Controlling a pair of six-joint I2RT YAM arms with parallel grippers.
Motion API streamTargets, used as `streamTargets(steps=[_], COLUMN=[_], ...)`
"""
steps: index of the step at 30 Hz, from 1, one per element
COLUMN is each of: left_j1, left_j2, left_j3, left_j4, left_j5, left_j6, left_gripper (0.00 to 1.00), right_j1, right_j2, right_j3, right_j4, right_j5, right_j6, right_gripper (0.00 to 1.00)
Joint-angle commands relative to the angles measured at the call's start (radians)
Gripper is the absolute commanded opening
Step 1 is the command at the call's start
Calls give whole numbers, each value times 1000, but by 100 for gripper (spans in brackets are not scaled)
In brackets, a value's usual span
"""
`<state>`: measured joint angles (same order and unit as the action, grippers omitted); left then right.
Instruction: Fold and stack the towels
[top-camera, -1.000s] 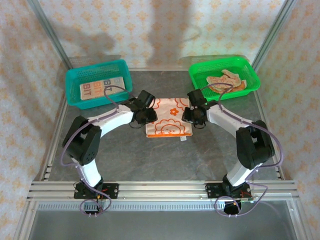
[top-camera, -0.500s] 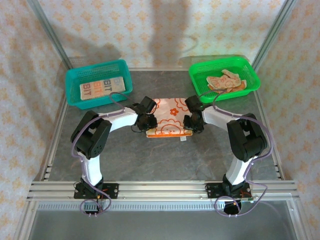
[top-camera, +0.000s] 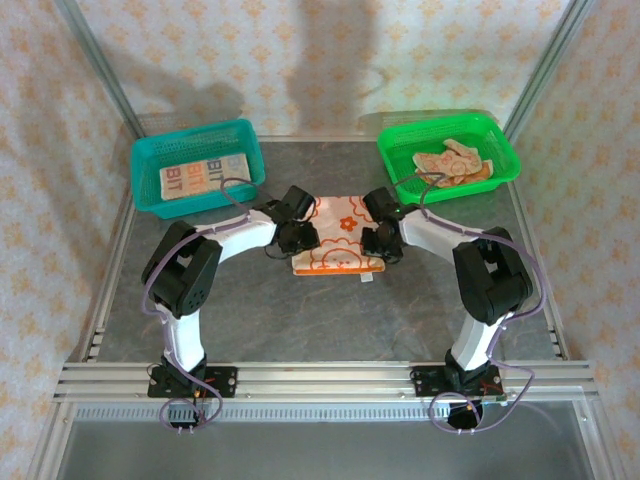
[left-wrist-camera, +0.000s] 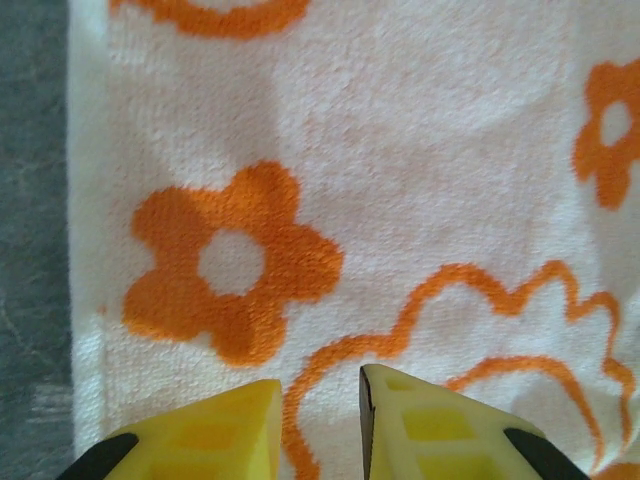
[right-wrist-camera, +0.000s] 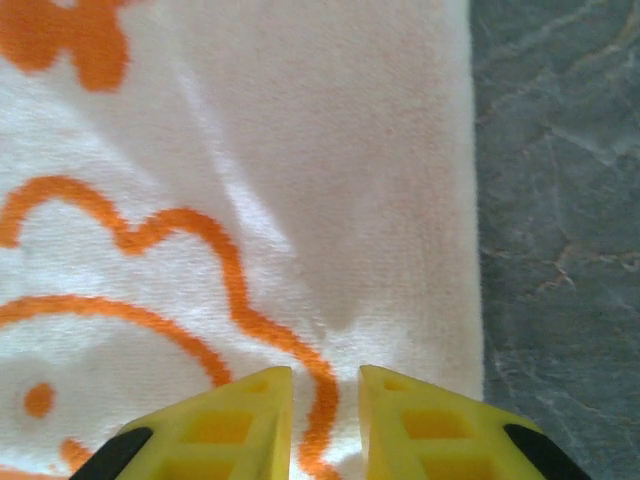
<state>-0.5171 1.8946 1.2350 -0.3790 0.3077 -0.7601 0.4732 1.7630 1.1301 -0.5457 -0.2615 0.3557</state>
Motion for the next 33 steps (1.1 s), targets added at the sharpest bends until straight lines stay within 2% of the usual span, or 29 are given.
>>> streamTargets(steps=[1, 9, 18, 24, 29, 33], left_j1=[-1, -5, -38, -79, -75, -6], left_j2=[57, 72, -153, -293, -343, -340], left_j3=[23, -60, -326, -457, -419, -323], left_j4=[-22, -18, -26, -29, -55, -73], left_j5=[0, -1, -10, -15, -5, 33], left_j6=[24, 18, -12, -57, -56, -13], left_gripper=[26, 23, 22, 22, 22, 22], right_j1=[2, 54, 191, 257, 268, 239], right_j2=[11, 80, -101, -182, -220, -200], right_j3=[43, -6, -239, -313, -267, -149], right_j4=[-12, 35, 106, 108, 71, 14], right_j5=[19, -4, 19, 51, 68, 112], right_j6=[-16, -3, 158, 232, 237, 183], right_gripper=[23, 21, 20, 20, 20, 18])
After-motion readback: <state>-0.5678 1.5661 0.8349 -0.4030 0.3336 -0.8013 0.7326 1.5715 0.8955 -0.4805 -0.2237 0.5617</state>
